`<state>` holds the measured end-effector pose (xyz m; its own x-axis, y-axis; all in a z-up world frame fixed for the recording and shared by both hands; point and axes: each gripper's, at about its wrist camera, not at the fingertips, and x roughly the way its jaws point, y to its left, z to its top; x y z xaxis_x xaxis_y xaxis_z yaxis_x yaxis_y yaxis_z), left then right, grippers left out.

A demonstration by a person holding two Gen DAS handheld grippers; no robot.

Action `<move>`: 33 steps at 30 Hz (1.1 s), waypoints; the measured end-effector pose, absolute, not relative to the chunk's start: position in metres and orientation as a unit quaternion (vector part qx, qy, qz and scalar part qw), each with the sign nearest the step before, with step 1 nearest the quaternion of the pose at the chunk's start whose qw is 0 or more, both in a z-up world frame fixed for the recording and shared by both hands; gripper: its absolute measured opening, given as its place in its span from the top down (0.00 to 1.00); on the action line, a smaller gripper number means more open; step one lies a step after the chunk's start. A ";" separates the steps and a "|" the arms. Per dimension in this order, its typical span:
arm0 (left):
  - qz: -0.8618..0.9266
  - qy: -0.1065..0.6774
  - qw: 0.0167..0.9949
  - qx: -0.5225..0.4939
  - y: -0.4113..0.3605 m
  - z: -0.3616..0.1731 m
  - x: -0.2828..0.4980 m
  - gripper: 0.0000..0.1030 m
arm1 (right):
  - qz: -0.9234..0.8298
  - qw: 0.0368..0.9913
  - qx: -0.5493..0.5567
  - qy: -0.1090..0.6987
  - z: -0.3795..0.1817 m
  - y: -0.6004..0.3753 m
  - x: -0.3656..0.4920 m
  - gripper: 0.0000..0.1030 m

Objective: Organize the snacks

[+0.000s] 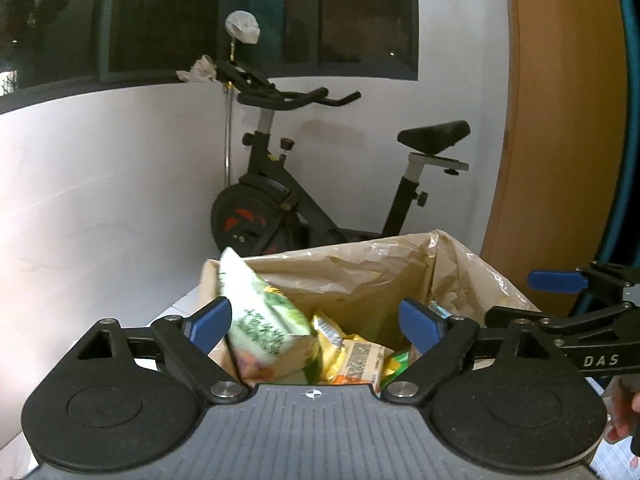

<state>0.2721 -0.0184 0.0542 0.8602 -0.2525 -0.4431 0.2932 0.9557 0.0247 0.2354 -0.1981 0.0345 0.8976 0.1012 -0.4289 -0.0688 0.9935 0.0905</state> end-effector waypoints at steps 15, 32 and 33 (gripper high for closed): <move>-0.118 0.190 0.973 0.049 -0.006 0.084 0.220 0.06 | 0.050 0.976 0.037 0.210 0.066 -0.174 0.197 0.03; -0.083 0.148 0.985 0.020 0.018 0.111 0.165 0.06 | 0.000 0.980 0.065 0.188 0.104 -0.163 0.142 0.00; -0.082 0.147 0.986 0.019 0.019 0.111 0.164 0.06 | -0.003 0.980 0.067 0.189 0.105 -0.164 0.140 0.00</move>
<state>0.1635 0.0188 0.1111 0.9432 -0.1561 -0.2934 0.1671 0.9858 0.0128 0.1404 -0.1637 0.1050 0.9289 0.0185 -0.3700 0.0320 0.9910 0.1299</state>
